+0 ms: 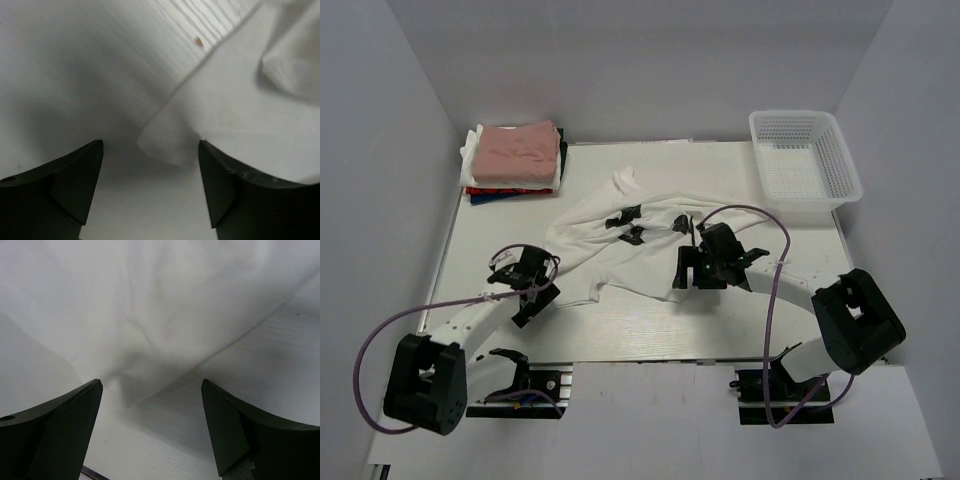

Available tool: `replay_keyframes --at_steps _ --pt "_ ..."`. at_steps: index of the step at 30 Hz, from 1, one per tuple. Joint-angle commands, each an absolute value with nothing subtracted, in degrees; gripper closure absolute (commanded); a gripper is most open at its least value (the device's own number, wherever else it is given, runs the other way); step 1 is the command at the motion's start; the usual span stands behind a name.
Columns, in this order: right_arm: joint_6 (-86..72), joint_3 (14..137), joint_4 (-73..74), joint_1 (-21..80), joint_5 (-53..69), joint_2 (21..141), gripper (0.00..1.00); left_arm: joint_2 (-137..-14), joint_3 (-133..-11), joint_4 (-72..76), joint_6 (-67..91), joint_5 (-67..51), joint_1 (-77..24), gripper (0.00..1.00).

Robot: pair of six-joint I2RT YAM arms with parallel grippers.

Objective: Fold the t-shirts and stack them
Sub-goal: Flatten out the tshirt

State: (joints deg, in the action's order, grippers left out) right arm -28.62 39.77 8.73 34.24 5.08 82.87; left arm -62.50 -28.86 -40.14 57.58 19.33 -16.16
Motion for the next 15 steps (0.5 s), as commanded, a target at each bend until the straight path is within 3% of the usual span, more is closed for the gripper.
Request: replay_keyframes --at_steps 1,3,5,7,8,9,10,15 --pt "-31.82 39.47 7.39 34.54 0.27 83.85 0.16 -67.84 -27.78 -35.60 58.80 21.53 -15.47 0.19" --pt "-32.17 39.38 6.25 34.45 0.26 84.29 0.27 -70.74 -30.14 -36.21 58.80 21.53 -15.47 0.26" --pt "-32.26 39.46 3.96 34.37 1.13 85.68 0.35 -73.47 -30.93 -34.81 58.27 20.83 -15.47 0.38" --pt "-32.17 40.16 1.59 34.45 2.37 86.74 0.52 -74.00 -31.46 -30.10 55.39 17.34 -15.47 0.53" --pt "-31.91 40.34 0.80 34.45 2.63 87.36 0.63 -74.61 -30.94 -28.14 54.15 16.10 -15.47 0.83" --pt "-31.64 40.69 0.62 34.37 2.72 87.97 0.76 -74.62 -30.94 -26.65 53.01 13.13 -15.47 1.00" --pt "-31.21 41.91 0.70 34.37 2.46 87.72 1.00 -74.62 -31.55 -24.89 51.69 11.70 -15.47 1.00" --pt "-26.28 47.72 8.08 34.45 -6.58 81.31 1.00 -64.63 -39.37 -22.43 42.81 6.52 -16.70 1.00"
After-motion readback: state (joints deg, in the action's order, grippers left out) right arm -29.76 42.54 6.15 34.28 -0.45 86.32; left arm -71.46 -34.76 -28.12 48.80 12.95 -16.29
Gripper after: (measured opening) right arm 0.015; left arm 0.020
